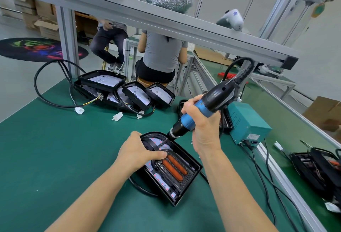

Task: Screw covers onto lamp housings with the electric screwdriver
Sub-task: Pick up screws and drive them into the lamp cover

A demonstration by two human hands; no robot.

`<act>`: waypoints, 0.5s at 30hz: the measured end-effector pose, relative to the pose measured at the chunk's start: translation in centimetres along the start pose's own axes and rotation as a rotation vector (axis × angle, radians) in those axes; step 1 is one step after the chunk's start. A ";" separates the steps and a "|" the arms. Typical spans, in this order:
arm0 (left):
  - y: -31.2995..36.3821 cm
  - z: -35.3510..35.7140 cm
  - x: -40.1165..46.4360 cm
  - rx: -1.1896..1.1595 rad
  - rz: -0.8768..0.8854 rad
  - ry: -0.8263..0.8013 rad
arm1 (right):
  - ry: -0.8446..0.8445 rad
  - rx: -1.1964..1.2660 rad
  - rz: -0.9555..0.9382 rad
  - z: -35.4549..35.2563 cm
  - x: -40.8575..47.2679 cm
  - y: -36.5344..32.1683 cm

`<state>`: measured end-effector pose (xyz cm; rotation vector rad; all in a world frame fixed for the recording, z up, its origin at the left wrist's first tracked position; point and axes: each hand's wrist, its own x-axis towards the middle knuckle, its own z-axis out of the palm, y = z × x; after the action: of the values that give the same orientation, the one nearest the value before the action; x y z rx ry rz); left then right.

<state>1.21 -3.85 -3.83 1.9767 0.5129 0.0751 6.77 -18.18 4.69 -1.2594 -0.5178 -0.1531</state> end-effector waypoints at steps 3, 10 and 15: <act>0.0 -0.1 0.1 -0.003 0.000 0.004 | -0.083 -0.010 -0.004 -0.1 0.0 0.1; 0.1 0.2 0.3 -0.005 0.019 0.006 | -0.216 -0.043 -0.006 -0.1 0.0 -0.1; -0.1 0.4 0.3 -0.041 -0.002 -0.017 | -0.240 -0.039 0.001 -0.1 -0.2 0.1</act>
<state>1.62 -4.04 -4.12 1.9351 0.4982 0.0669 6.70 -18.31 4.54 -1.3240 -0.7229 -0.0104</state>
